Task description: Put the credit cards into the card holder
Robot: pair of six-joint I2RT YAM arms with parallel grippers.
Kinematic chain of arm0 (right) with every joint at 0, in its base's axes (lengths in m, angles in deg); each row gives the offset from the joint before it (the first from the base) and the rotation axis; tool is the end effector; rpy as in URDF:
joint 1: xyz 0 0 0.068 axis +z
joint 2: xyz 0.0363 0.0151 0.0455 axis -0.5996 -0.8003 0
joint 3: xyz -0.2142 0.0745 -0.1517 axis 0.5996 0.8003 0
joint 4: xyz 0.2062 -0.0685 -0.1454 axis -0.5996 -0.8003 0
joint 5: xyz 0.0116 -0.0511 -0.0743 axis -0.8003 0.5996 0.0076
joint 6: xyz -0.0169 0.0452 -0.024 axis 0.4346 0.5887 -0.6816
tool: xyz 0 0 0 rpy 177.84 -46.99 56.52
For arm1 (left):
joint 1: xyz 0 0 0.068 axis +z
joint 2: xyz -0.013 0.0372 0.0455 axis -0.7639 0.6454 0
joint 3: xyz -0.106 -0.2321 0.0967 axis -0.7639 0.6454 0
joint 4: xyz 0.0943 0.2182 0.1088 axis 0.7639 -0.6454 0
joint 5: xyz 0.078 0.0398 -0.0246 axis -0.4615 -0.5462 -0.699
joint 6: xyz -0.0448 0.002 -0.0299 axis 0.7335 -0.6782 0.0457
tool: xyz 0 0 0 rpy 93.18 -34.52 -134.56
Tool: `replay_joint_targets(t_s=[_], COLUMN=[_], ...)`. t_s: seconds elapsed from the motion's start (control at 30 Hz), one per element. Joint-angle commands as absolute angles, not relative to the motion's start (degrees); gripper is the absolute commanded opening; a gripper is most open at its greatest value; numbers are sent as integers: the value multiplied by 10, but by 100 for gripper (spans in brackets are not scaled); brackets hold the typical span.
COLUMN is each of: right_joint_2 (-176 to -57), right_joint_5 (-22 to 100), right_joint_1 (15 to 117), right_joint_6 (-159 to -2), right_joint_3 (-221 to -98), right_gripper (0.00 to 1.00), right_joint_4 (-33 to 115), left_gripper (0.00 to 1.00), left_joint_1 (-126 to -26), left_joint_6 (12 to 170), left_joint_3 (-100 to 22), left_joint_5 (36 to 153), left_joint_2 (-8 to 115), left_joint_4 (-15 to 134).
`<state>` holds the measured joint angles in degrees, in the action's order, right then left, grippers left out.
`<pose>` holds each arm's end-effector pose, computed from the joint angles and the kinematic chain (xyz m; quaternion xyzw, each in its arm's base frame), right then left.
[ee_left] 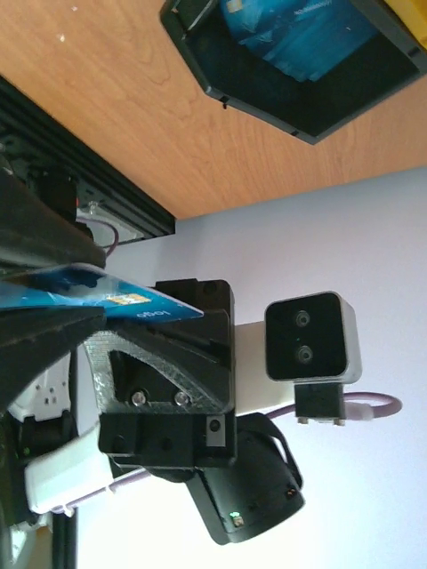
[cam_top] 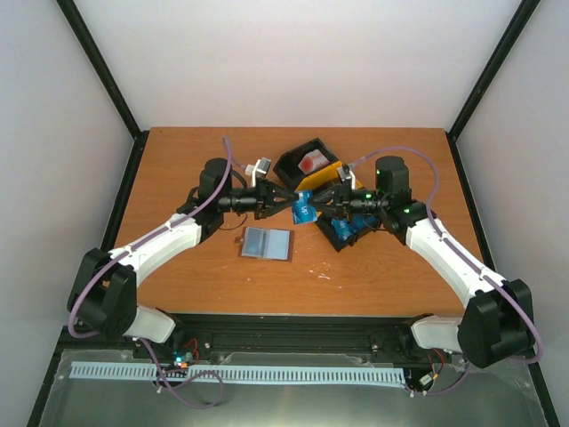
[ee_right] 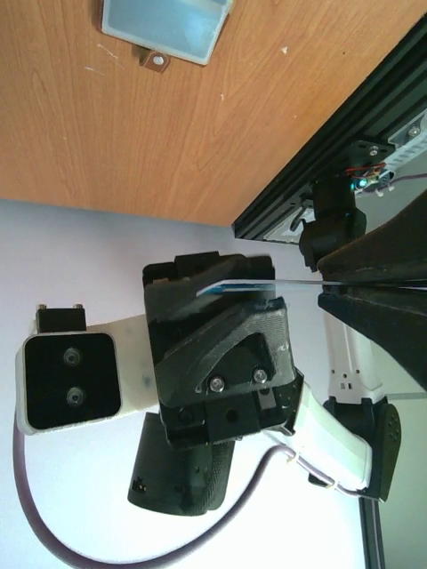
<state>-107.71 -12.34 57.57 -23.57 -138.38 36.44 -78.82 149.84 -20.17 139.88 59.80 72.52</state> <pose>0.2486 0.1267 0.3091 0.0134 0.7751 0.6273 0.0750 0.2638 -0.1790 0.2922 0.0134 0.7520 -0.6530 0.0892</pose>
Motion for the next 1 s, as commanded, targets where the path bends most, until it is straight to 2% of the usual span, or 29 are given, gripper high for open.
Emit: replay_joint_targets(t_s=[0.0,0.07,0.17,0.23,0.33,0.53,0.67,0.77,0.97], right_joint_2=[-1085,-1085,-1085,-1082,-1072,-1066,-1060,-1055,-1054], right_joint_5=[-130,-129,-135,-143,-153,-137,-102,-80,-35], right_joint_1=[581,581,580,580,581,585,585,585,587], right_joint_6=[-263,-282,-302,-307,-299,-298,-295,-292,-313], right_joint_3=[-1376,-1376,-1367,-1357,-1342,-1345,-1332,-1317,-1300], right_gripper=[4,7,16,18,4,3,3,3,3], right_joint_4=[375,369,377,398,433,450,451,458,437], left_gripper=[6,1,1,1,1,3,17,22,70], left_joint_1=[-789,-788,-784,-777,-770,-770,-768,-767,-763], left_joint_6=[1496,1494,1485,1481,1479,1478,1456,1438,1391], left_joint_3=[-206,-206,-207,-207,-207,-209,-215,-218,-221], left_joint_5=[1391,1393,1397,1398,1404,1418,1411,1403,1352], left_joint_2=[599,602,599,596,594,601,601,597,578], left_joint_4=[742,747,751,750,754,762,730,708,617])
